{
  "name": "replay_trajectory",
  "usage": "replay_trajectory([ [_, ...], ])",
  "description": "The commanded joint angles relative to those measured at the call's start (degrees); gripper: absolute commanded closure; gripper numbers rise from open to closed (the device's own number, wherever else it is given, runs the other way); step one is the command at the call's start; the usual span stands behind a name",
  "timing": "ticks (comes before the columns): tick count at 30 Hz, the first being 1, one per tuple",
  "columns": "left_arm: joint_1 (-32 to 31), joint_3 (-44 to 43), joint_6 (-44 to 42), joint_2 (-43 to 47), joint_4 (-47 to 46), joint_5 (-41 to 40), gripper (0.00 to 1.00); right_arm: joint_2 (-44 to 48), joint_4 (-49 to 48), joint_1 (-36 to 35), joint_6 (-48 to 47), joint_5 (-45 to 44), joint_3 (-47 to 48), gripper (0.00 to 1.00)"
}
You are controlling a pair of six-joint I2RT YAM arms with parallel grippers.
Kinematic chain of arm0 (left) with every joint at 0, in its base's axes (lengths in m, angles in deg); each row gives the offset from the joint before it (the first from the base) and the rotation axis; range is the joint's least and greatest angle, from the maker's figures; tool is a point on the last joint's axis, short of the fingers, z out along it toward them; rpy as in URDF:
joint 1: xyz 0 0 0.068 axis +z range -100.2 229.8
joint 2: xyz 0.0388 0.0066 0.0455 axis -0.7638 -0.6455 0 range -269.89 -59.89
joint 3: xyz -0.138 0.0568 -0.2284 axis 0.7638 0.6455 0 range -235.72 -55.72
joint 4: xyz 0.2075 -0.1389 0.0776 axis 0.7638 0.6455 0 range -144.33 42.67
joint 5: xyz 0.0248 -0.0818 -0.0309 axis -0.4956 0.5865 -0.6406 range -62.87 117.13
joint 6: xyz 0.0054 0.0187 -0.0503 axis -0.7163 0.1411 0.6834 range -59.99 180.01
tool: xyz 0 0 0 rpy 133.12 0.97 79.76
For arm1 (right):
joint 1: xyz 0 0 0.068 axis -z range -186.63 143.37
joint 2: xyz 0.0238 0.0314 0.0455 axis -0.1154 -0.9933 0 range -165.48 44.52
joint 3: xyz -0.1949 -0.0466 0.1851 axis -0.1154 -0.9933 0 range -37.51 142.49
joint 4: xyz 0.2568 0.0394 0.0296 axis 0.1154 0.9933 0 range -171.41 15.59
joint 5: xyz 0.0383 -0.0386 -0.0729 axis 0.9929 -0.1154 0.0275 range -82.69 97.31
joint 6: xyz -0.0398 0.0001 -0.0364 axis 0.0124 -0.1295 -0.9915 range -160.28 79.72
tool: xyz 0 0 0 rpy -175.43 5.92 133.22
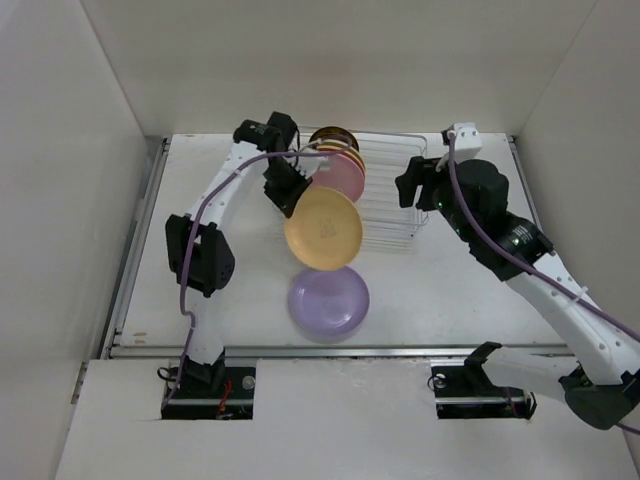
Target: Unload the plates from the dish rack
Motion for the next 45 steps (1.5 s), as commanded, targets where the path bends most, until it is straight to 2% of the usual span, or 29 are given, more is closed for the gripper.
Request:
replay_trajectory([
  [1,-4.4,7.0,-6.8,-0.4,19.1,1.5,1.00,-1.5,0.1,0.2,1.2,-8.6,0.5,0.26],
  [3,-8.8,12.5,-8.3,-0.4,19.1,-0.5,1.00,-2.0,0.1,0.2,2.0,-9.7,0.5,0.26],
  [7,-12.8,16.3,-9.0,-1.1,19.1,-1.8,1.00,-2.0,0.1,0.2,2.6,-9.2,-0.7,0.26],
  [12,-14.1,16.3,-7.5,-2.7,19.1,-4.1,0.79,-2.6,0.1,0.2,3.1,-7.5,-2.5,0.25],
  [15,-14.1,16.3,-6.9,-2.7,19.1,-3.6,0.54,-3.2,-0.5,0.2,3.6,-7.5,-3.1,0.18],
  [17,-14.1,16.3,-6.4,-2.7,19.1,-3.6,0.49,-3.7,-1.1,0.2,3.6,-7.5,-2.5,0.15],
  [19,-14.1,15.7,-5.3,-1.9,19.1,-3.6,0.49,-5.0,-1.6,0.7,3.6,-7.5,-0.2,0.14],
  [21,-12.8,13.3,-4.5,-0.5,19.1,-3.0,0.55,-7.5,-2.2,1.3,1.9,-6.3,1.8,0.14],
  [24,-7.3,8.1,-1.6,0.4,19.1,0.2,0.62,-13.8,-3.0,3.4,-1.0,0.8,6.3,0.15],
  [26,-3.7,5.1,0.5,0.4,18.5,4.3,0.62,-17.9,-3.5,3.9,-4.1,6.1,10.4,0.25],
  [27,0.1,2.6,2.6,0.4,17.5,5.7,0.63,-22.3,-3.5,3.9,-5.2,7.6,11.9,0.29],
  [28,1.9,1.9,3.7,0.4,16.8,7.2,0.63,-24.4,-3.5,3.9,-7.3,8.8,13.3,0.38],
  [31,7.7,1.4,7.6,0.4,13.4,12.2,0.63,-31.6,-5.2,3.9,-8.7,11.5,18.9,0.55],
  [34,11.5,2.0,11.3,0.9,8.7,12.2,0.63,-37.1,-7.7,3.9,-9.8,13.7,21.9,0.55],
  [36,12.8,2.8,15.7,1.5,2.9,9.0,0.63,-40.3,-8.2,3.9,-9.8,13.7,24.7,0.54],
  [38,13.5,2.1,17.8,0.2,-1.2,5.8,0.56,-45.6,-7.6,3.9,-10.4,12.5,30.1,0.54],
  [41,13.5,-3.1,19.1,-4.1,-1.7,2.9,0.51,-51.4,-5.9,3.9,-12.2,11.7,36.2,0.54],
  [45,14.0,-7.3,22.6,-9.1,-4.3,-1.5,0.51,-53.8,-5.4,3.9,-12.8,10.7,38.4,0.54],
])
